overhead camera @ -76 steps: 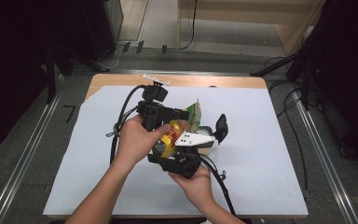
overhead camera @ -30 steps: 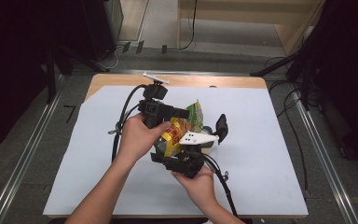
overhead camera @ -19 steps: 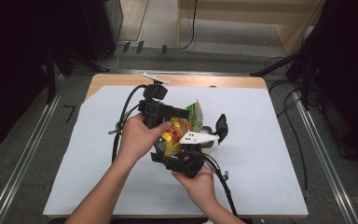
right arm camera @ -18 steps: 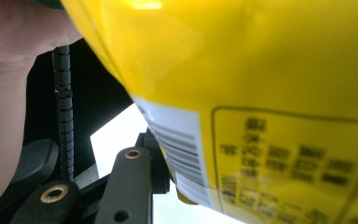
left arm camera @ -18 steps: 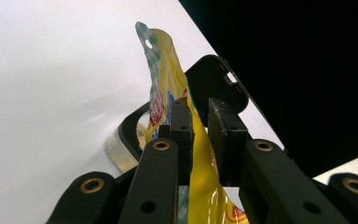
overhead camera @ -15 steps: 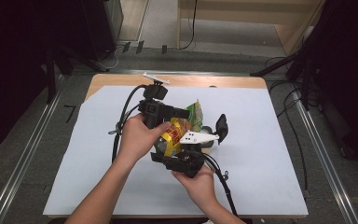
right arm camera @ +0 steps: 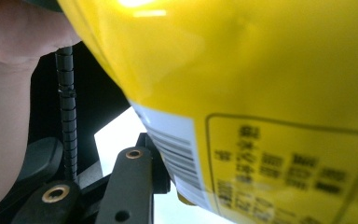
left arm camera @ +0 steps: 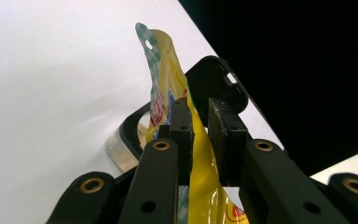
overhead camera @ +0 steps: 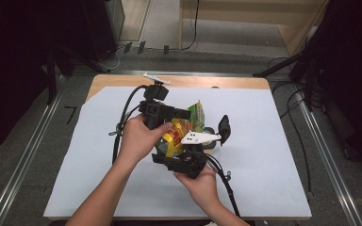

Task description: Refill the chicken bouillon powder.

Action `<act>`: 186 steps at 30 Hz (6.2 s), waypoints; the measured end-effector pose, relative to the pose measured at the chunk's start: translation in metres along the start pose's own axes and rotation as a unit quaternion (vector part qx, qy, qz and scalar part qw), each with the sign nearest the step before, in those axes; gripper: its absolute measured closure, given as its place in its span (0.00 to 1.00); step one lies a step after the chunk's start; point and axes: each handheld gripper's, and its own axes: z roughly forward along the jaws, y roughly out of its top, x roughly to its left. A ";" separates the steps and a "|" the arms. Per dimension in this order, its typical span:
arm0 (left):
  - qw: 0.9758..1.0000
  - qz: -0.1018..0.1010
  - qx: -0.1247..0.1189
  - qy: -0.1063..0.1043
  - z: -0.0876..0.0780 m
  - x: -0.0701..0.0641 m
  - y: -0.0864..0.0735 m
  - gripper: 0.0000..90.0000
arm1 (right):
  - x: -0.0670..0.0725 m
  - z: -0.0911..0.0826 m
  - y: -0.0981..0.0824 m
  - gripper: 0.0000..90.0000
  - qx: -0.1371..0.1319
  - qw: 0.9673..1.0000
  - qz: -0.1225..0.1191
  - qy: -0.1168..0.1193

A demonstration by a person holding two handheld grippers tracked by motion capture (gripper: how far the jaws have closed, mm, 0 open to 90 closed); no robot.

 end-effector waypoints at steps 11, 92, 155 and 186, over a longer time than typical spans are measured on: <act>1.000 0.001 -0.001 -0.004 0.000 -0.001 -0.001 0.90 | -0.001 0.001 -0.003 0.76 -0.002 1.000 0.004 0.003; 0.999 0.003 0.042 -0.015 0.008 -0.005 0.013 0.90 | 0.003 -0.001 0.001 0.75 -0.001 1.000 0.012 -0.015; 0.999 0.006 0.031 -0.010 0.005 -0.006 0.009 0.90 | 0.003 0.000 0.000 0.76 0.003 1.000 0.000 -0.014; 1.000 0.015 0.010 0.014 0.002 -0.014 0.003 0.91 | -0.001 0.005 -0.003 0.77 -0.005 1.000 0.018 -0.004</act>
